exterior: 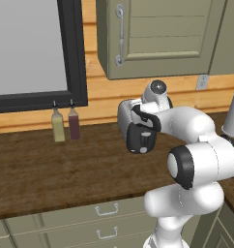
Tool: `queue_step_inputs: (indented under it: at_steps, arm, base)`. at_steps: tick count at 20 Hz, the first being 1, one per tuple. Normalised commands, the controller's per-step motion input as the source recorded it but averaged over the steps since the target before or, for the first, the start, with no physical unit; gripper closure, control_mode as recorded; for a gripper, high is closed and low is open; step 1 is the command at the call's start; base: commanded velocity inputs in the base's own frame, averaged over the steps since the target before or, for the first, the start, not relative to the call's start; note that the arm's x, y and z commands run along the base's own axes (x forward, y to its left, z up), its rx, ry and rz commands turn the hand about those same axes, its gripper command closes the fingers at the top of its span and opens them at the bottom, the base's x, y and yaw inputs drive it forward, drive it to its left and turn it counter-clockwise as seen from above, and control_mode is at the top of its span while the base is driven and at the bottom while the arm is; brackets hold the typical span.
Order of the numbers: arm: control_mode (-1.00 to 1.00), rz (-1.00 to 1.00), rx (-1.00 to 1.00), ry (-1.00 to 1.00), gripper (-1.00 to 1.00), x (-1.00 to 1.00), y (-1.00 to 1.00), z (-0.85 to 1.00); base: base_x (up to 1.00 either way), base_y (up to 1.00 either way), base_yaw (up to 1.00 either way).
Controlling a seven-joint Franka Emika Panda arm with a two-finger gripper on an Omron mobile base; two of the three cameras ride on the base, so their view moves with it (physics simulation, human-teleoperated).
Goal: Start the toaster. Once the lever pops up, take the bread to the plate on the dining counter.
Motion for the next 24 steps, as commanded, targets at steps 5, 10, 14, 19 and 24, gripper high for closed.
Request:
queue_step_inputs:
  at_steps: [5, 10, 14, 19, 24]
  arm:
    - [-1.00, 0.00, 0.00, 0.00, -1.00, 0.00, 0.00, 0.00]
    - [-1.00, 0.00, 0.00, 0.00, -1.00, 0.00, 0.00, 0.00]
    - [-1.00, 0.00, 0.00, 0.00, -1.00, 0.00, 0.00, 0.00]
    - [-1.00, 0.00, 0.00, 0.00, -1.00, 0.00, 0.00, 0.00]
    - [-1.00, 0.00, 0.00, 0.00, -1.00, 0.00, 0.00, 0.00]
  base:
    - [0.00, 0.00, 0.00]
    - [0.00, 0.00, 0.00]
    - [0.00, 0.00, 0.00]
    - [0.00, 0.00, 0.00]
    - [0.00, 0.00, 0.00]
